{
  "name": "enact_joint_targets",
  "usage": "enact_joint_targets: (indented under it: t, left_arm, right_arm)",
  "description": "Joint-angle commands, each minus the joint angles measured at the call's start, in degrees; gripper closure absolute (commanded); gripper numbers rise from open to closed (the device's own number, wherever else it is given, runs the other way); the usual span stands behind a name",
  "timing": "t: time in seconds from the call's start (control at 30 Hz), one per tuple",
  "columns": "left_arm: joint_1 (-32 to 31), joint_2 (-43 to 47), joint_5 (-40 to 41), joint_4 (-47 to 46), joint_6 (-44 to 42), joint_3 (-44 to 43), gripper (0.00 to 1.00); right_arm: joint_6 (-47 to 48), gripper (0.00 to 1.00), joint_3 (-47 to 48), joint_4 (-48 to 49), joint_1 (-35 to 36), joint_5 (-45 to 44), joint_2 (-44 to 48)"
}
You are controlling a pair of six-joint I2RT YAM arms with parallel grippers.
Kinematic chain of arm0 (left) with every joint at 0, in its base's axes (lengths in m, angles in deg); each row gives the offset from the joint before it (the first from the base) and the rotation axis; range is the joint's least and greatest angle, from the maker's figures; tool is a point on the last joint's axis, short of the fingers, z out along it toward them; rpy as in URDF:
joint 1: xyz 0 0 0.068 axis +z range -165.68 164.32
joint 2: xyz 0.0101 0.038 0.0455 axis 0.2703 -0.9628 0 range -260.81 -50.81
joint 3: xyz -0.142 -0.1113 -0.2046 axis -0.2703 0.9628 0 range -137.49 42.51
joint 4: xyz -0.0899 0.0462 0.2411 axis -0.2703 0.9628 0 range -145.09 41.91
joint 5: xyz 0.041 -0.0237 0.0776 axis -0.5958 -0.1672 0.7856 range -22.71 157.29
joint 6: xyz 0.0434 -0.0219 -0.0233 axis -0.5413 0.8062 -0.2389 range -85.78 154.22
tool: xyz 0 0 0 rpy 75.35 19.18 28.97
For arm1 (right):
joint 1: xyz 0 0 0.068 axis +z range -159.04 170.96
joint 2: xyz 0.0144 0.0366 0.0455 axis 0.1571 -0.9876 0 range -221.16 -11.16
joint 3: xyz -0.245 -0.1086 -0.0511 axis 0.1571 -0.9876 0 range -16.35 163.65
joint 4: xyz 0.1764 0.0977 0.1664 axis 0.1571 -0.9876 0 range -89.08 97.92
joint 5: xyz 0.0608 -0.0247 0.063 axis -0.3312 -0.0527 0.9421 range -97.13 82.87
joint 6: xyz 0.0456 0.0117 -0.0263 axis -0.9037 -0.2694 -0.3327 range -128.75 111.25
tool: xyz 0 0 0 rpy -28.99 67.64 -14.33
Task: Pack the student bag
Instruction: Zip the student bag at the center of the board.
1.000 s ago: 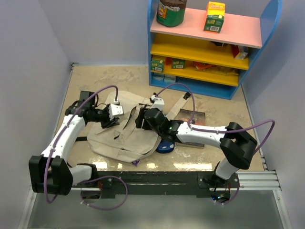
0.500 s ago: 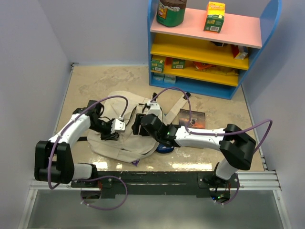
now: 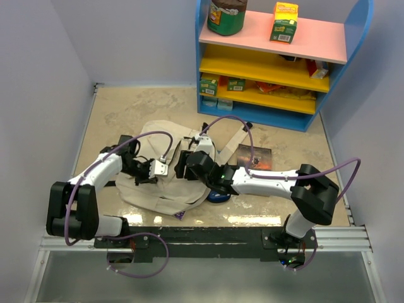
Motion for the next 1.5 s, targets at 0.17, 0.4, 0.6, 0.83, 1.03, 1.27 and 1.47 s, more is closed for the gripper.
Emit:
enact_joint_targets:
  t: [0.17,0.4,0.6,0.83,1.03,1.27,1.47]
  left_arm:
    - [-0.1,1.5,-3.1,-2.6,3.9,-3.3,1.00]
    - [0.3,4.7,-10.3,0.2,9.4,-10.3,1.00]
    - [0.3,4.6,-11.2,1.4,9.9,-10.7,1.00]
    - [0.3,4.8,-10.7,2.1,9.4,-9.5,1.00]
    - [0.3,4.7,-10.8,1.6,9.4,-9.8,1.00]
    - [0.3,4.2,-11.2,1.3,9.4,-9.7,1.00]
    - [0.3,4.2,-11.4,1.8,9.4,-9.9,1.00]
  right_arm:
    - [-0.6,0.36,-1.0,1.8,2.2,-2.0,0.5]
    - [0.8,0.30,0.8,1.7,7.2,-5.3,-1.9]
    - [0.5,0.23,3.5,1.4,8.7,-7.4,-4.8]
    - [1.7,0.26,9.2,3.1,9.7,-10.4,-9.5]
    - [1.8,0.29,13.2,1.4,10.3,-9.5,-13.4]
    - [-3.4,0.36,17.3,-8.8,13.3,-15.9,-17.4]
    - [-1.8,0.55,16.1,-3.7,14.1,-17.3,-17.2]
